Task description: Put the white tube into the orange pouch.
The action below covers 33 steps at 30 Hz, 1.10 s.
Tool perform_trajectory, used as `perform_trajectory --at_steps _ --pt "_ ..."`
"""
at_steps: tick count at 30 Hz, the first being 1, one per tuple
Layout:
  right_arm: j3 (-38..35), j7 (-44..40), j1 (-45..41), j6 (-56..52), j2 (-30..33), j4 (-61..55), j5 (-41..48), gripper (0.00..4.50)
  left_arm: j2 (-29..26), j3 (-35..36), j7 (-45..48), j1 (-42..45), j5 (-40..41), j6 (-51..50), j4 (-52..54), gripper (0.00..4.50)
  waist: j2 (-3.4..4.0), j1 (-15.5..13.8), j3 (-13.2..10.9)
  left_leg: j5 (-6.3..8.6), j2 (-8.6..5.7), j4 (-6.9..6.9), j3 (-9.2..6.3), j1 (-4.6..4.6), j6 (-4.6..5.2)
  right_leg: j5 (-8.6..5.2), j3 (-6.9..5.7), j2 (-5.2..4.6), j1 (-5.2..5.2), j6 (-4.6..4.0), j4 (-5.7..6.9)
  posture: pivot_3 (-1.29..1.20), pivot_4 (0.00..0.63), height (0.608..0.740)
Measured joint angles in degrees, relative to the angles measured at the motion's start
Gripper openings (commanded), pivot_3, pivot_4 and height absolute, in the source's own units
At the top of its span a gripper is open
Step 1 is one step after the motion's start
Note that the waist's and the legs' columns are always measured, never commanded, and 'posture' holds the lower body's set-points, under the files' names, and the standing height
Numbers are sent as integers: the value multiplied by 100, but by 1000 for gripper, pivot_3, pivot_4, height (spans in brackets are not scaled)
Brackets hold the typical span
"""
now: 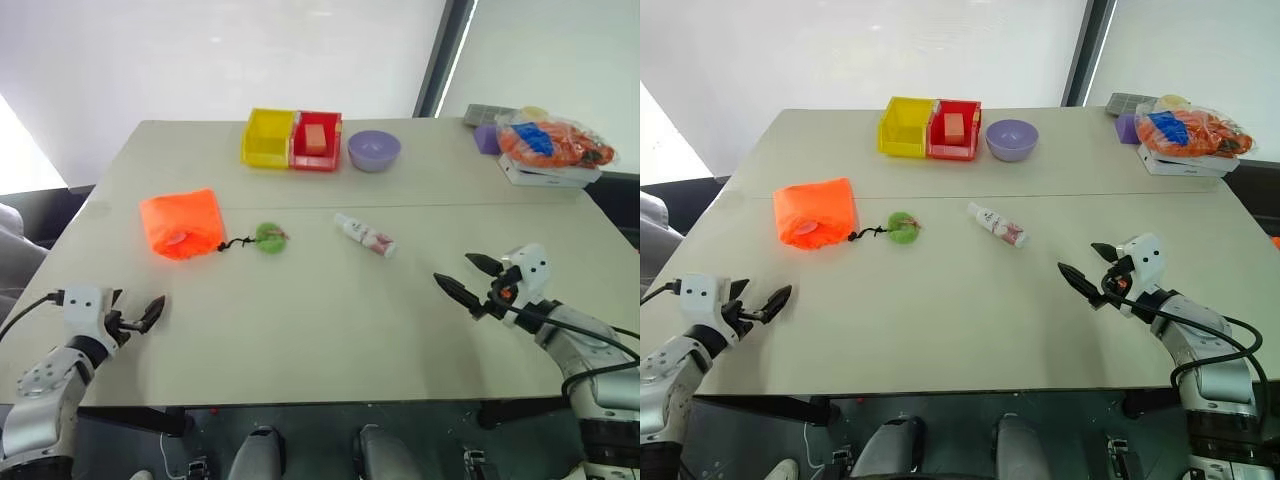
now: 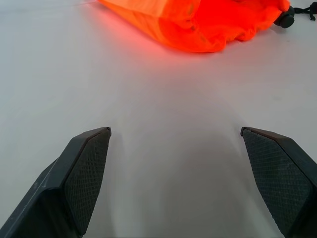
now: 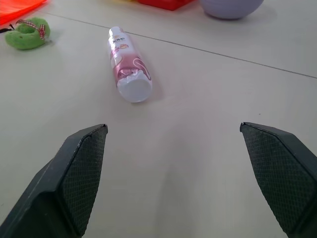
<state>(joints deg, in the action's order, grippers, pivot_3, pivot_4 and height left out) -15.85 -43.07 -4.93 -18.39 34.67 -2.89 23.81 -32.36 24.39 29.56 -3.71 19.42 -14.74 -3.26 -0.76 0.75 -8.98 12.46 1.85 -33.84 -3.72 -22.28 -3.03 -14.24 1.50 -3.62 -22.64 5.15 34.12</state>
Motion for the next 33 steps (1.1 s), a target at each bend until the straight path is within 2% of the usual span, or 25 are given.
perform_trajectory --at_steps 15,17,22,27,33 --pt "158 178 -143 9 -152 86 -84 4446 7 -122 -167 250 -39 25 299 4500 0 1 0 0 0 0 1 -3 0 1 0 2 14 -1 2 0 150 740" --pt "205 186 -204 -29 -229 48 -40 4446 -75 -332 -189 411 -276 150 465 4500 0 -12 0 0 0 0 1 -2 0 1 0 2 17 -1 2 0 150 740" --pt "402 245 -240 -239 -409 -435 101 4446 -535 -1204 -488 1125 -1551 726 300 4500 0 -10 0 0 -1 0 3 -3 0 1 0 2 20 -1 1 0 150 740" --pt "820 251 -35 -493 -549 -1134 200 4446 -721 -1839 -1165 2037 -2780 1082 -522 4500 0 -2 0 -1 0 13 3 -4 2 2 0 7 14 3 5 0 150 740" --pt "1313 329 -87 -704 -777 -1686 237 4446 -749 -2413 -1373 2756 -3414 1515 -1706 4500 -3 3 0 -2 0 16 2 -2 2 1 -1 12 10 7 13 0 150 740"
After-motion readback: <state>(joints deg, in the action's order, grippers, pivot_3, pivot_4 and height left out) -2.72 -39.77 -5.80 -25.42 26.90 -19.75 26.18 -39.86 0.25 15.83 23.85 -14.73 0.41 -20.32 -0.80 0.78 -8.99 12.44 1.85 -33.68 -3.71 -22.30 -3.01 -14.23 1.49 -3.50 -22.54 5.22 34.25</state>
